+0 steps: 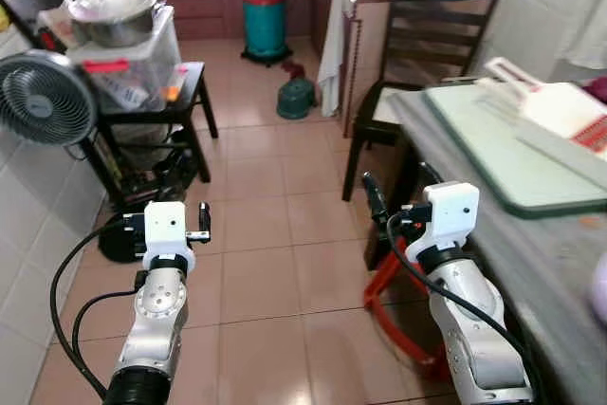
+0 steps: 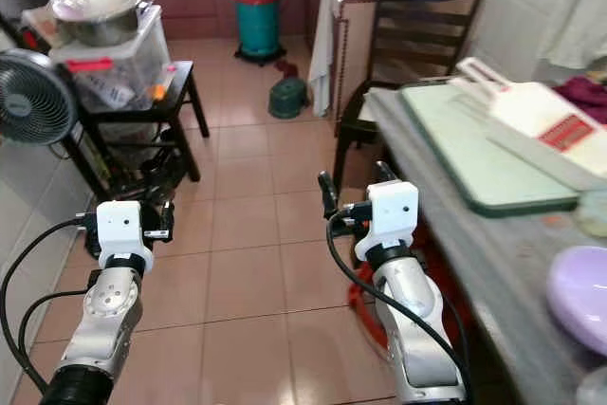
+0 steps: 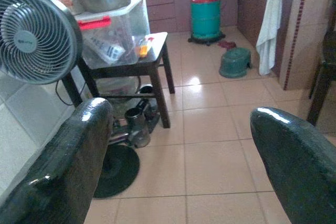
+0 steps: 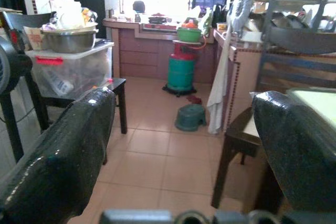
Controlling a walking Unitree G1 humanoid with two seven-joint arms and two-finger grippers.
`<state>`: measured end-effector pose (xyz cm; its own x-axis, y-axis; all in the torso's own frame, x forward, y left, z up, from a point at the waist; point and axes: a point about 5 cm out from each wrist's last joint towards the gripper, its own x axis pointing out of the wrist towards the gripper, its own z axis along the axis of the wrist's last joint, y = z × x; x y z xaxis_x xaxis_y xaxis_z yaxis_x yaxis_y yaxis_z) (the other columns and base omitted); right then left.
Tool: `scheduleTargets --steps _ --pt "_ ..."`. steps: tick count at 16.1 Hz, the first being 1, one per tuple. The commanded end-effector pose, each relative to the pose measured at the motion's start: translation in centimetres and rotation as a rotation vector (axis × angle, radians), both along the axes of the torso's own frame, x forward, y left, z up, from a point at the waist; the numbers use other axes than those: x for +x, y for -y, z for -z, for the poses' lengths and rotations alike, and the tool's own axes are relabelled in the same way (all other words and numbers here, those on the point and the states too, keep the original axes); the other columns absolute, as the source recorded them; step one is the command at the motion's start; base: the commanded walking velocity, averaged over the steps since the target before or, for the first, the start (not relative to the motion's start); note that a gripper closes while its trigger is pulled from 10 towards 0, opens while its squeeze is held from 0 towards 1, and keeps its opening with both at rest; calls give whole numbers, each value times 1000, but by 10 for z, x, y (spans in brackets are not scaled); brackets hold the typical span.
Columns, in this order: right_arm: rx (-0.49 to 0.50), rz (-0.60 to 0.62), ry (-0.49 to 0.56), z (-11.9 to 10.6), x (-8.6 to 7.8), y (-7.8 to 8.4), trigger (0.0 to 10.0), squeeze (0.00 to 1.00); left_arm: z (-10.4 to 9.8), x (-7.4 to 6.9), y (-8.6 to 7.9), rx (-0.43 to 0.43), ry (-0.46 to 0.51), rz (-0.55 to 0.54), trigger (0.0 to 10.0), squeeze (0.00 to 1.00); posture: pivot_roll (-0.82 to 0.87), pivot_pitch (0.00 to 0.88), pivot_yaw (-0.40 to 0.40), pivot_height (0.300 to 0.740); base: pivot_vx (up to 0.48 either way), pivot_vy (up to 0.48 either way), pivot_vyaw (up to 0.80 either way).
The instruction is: Setting the table
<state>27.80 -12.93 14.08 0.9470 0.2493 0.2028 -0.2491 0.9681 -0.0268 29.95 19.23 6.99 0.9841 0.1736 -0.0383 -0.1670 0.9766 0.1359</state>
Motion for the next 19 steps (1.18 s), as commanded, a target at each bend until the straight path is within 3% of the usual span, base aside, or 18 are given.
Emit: scheduleTargets --steps 1,9,14,19 --pt "12 -22 -3 0 0 -5 10000 0 1 -1 -5 11 -5 -23 10000 0 20 0 -1 740 0 480 0" --pt "23 -27 -26 4 2 -6 10000 0 4 -1 -7 19 -17 -39 10000 0 22 0 -6 740 0 480 0" --pt "26 -25 -29 5 2 -6 10000 0 5 1 -4 20 -19 -32 10000 0 20 0 -2 740 0 480 689" --pt "31 -13 -37 8 2 -4 10000 0 7 1 -4 35 -30 -25 10000 0 20 0 1 740 0 480 0"
